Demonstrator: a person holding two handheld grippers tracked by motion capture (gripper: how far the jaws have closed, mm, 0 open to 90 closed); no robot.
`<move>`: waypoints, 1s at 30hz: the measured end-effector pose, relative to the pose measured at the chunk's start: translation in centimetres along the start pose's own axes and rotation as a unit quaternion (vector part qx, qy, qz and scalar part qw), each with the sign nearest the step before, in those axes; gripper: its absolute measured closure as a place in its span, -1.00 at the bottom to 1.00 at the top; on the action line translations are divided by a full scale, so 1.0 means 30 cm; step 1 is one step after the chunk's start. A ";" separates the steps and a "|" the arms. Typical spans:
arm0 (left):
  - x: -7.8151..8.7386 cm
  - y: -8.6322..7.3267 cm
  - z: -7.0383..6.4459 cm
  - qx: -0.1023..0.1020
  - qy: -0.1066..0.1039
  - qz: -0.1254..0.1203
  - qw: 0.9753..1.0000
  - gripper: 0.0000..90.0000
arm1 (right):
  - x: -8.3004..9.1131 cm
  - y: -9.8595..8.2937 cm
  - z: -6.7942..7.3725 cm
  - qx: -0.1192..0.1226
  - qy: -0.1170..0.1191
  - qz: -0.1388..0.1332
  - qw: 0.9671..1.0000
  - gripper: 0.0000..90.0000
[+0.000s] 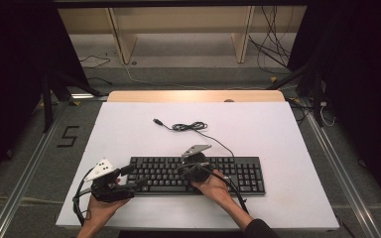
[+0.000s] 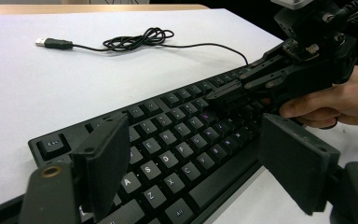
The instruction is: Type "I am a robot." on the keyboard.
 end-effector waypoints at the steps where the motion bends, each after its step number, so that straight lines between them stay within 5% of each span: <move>1: 0.000 0.000 0.001 0.000 0.000 0.000 1.000 -0.45 | 0.003 0.002 0.000 -0.004 0.003 -0.003 1.000 1.00; 18: 0.002 0.001 0.004 0.000 0.001 -0.001 1.000 -0.45 | 0.075 0.024 -0.016 -0.025 0.016 -0.051 0.998 0.88; 30: 0.004 -0.005 0.028 0.009 0.016 0.010 1.000 -0.45 | 0.122 0.025 0.005 -0.021 0.042 -0.070 0.996 0.12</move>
Point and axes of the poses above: each handheld gripper's, and its own axes: x roughly backward along the jaws, y roughly out of its top, z roughly to its left, the point moved 7 cm from there along -x, roughly forward along the jaws, and after that the axes turned 2 degrees about -x, right-handed, at the moved point
